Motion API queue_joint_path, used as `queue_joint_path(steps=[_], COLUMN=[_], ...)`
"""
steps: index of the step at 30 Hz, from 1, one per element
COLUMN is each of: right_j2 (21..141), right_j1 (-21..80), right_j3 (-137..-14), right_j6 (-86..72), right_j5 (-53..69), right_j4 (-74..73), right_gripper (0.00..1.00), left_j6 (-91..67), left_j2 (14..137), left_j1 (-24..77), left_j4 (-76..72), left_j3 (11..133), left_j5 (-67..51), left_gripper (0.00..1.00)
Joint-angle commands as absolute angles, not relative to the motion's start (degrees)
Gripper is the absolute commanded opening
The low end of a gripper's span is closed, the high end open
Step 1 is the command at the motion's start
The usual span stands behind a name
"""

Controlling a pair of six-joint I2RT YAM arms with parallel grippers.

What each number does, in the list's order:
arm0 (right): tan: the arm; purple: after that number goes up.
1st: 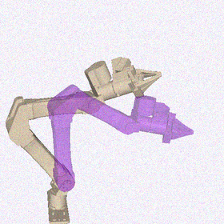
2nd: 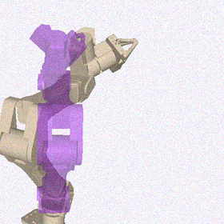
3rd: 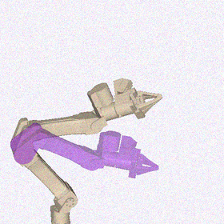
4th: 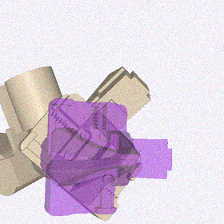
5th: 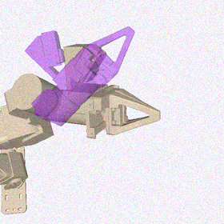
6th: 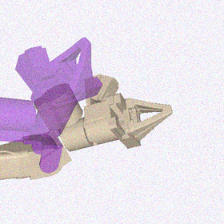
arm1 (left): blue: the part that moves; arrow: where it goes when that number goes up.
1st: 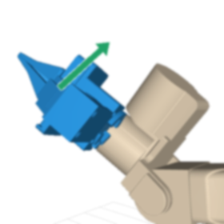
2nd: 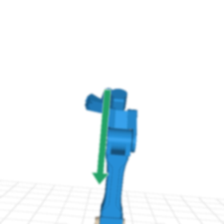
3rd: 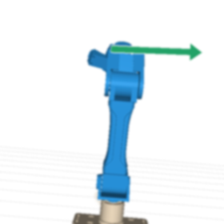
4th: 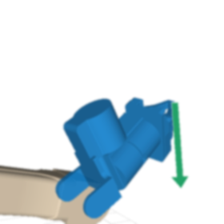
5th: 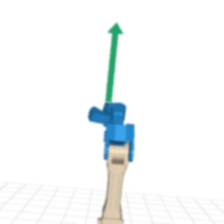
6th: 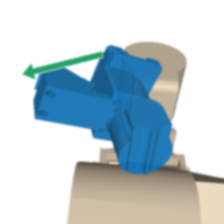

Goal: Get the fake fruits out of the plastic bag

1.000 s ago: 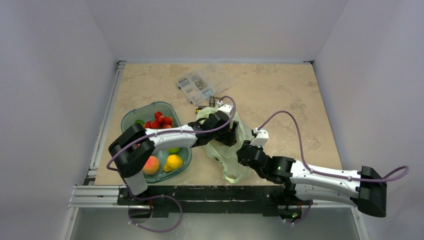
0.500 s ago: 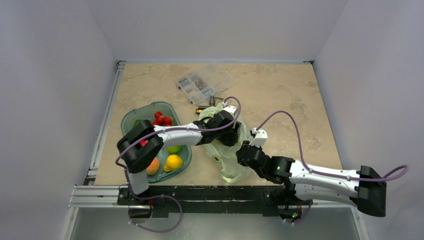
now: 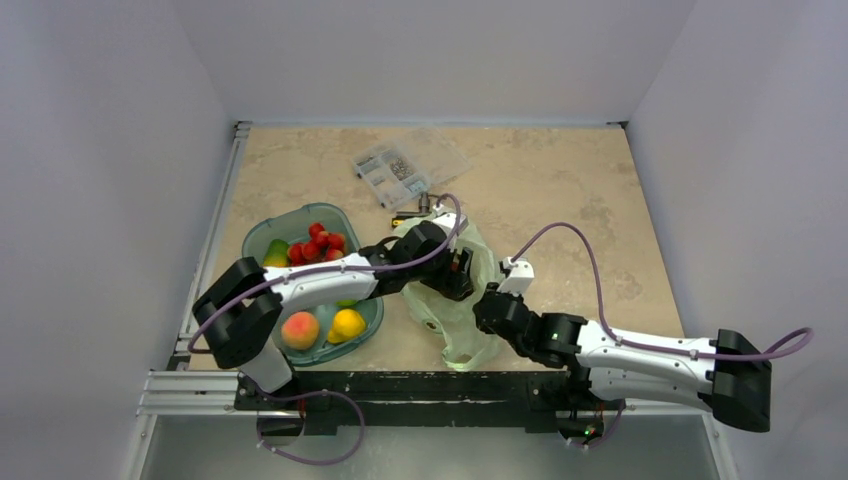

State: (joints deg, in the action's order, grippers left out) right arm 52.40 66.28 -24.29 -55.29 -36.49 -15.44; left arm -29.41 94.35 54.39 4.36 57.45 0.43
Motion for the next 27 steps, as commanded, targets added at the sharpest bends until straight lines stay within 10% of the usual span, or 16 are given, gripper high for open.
queue_joint_path(steps=[1, 18, 27], right_j2=[51.7, 53.0, 53.8], right_j1=[66.0, 66.0, 65.8], right_j3=[-23.9, -24.1, -24.1], right_j6=[-56.8, -56.9, -56.5], right_j5=[-38.2, -39.4, -39.4], right_j4=[-15.0, -14.7, -14.0], right_gripper=[0.16, 0.13, 0.13], left_j6=[-30.2, -29.0, -21.5], left_j2=[86.2, 66.6, 50.5], left_j1=[54.1, 52.0, 49.0], left_j4=[2.6, 8.8, 29.2], left_j3=[54.9, 50.1, 52.4], left_j5=[-3.8, -11.3, 4.9], left_gripper=[0.20, 0.00, 0.00])
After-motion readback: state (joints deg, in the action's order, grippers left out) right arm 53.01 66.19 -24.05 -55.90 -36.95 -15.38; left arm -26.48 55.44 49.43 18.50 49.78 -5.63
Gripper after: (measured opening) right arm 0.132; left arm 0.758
